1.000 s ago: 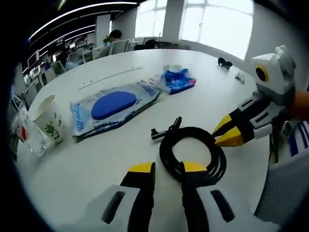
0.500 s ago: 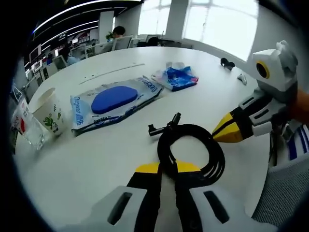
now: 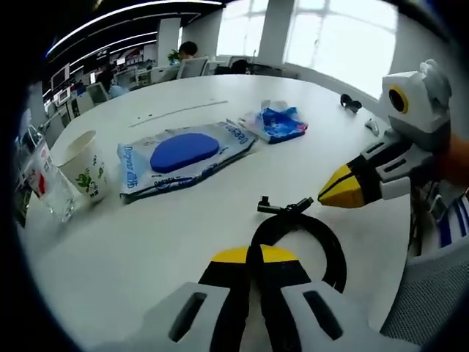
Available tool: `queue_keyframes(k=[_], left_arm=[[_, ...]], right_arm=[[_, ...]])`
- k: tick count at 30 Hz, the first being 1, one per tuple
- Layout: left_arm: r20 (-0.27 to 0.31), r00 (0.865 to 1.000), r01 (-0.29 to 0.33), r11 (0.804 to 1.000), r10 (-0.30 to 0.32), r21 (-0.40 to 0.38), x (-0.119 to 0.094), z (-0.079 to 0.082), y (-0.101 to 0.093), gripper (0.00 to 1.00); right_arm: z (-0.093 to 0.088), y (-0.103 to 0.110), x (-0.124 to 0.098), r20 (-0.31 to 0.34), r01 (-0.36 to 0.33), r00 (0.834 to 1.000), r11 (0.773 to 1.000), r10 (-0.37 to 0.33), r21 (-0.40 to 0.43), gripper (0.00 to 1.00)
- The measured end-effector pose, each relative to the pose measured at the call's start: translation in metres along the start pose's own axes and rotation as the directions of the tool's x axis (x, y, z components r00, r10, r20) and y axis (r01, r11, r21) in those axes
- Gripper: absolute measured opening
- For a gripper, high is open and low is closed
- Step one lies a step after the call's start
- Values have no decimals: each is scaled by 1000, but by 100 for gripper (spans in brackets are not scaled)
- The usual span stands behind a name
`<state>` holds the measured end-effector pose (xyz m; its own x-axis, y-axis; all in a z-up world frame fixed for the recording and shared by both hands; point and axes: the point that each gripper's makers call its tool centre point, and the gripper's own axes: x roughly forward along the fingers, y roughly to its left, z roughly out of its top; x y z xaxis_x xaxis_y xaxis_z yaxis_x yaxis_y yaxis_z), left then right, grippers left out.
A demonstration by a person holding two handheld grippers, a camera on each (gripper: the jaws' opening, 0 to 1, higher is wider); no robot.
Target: Arrange the tabletop items into an orderly group along one side of the table until the central work area is clear of visible clutter.
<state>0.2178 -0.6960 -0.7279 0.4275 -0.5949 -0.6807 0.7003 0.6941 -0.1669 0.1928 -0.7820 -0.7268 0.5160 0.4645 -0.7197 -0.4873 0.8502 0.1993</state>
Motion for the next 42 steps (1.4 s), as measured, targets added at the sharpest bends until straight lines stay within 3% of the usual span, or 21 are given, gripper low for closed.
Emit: queue_keyframes(k=[1, 5, 11, 17, 19, 25, 42], left_arm=[[1, 1000, -1, 1000, 1, -1, 0, 0, 0, 2], [2, 1000, -4, 1000, 4, -7, -1, -1, 0, 2], [19, 1000, -2, 999, 3, -40, 0, 0, 1, 2], [5, 1000, 6, 999, -6, -41, 2, -2, -1, 3], [4, 1000, 7, 999, -7, -36, 3, -2, 0, 2], [0, 1000, 13, 997, -13, -70, 1, -1, 0, 2], [56, 998, -26, 983, 37, -183, -5, 12, 14, 3]], right_arm=[[-3, 1, 1, -6, -3, 1000, 1000, 3, 3, 0], [-10, 14, 4, 2, -40, 999, 999, 40, 21, 16], [-24, 29, 9, -54, -63, 996, 998, 65, 28, 17], [-24, 27, 7, -70, -42, 997, 999, 44, 29, 13], [-25, 27, 7, -102, -41, 994, 999, 41, 7, 12], [-16, 15, 5, -97, -15, 995, 1000, 18, 25, 3], [25, 0, 15, -55, -17, 998, 995, 11, -95, 2]])
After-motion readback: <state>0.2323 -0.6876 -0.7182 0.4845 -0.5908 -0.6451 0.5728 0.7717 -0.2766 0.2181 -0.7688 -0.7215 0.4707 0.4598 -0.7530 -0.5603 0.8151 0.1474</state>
